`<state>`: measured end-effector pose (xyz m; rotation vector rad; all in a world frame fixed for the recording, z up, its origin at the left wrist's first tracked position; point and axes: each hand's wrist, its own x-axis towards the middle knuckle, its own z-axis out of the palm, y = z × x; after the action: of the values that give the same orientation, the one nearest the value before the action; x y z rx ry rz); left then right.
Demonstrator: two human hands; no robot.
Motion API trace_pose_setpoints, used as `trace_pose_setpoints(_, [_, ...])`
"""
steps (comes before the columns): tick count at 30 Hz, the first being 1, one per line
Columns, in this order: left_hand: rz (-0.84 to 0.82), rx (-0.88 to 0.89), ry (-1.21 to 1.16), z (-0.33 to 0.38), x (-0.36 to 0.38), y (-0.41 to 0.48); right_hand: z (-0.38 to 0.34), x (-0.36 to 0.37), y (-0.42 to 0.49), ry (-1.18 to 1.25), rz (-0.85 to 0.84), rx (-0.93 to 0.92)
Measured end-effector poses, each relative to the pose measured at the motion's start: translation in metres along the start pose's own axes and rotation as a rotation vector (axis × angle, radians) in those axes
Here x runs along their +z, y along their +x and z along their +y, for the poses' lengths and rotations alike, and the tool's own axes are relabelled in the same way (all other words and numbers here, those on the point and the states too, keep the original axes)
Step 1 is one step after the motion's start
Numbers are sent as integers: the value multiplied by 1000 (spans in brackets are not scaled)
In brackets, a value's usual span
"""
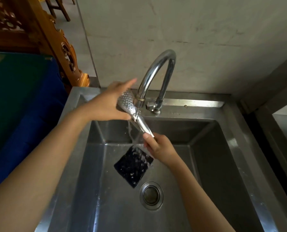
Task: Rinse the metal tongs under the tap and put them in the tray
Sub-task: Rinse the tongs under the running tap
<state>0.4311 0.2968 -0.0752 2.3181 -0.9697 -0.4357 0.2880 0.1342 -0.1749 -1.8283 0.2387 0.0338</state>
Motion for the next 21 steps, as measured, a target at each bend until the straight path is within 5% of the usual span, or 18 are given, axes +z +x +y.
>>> trace_pose_setpoints(3, [133, -59, -237, 3, -18, -6, -19, 3, 18, -18, -32, -43])
trace_pose_setpoints(7, [532, -119, -129, 12, -26, -8, -44, 13, 39, 24, -106, -43])
trace_pose_setpoints(10, [686, -203, -259, 13, -26, -10, -54, 16, 49, -51, -128, -39])
trace_pose_setpoints(14, [599, -296, -712, 15, 2, -11, -34, 4, 29, -62, -159, -24])
trace_pose_setpoints(21, [595, -498, -1141, 42, 126, 5, 32, -31, -48, -73, -166, 103])
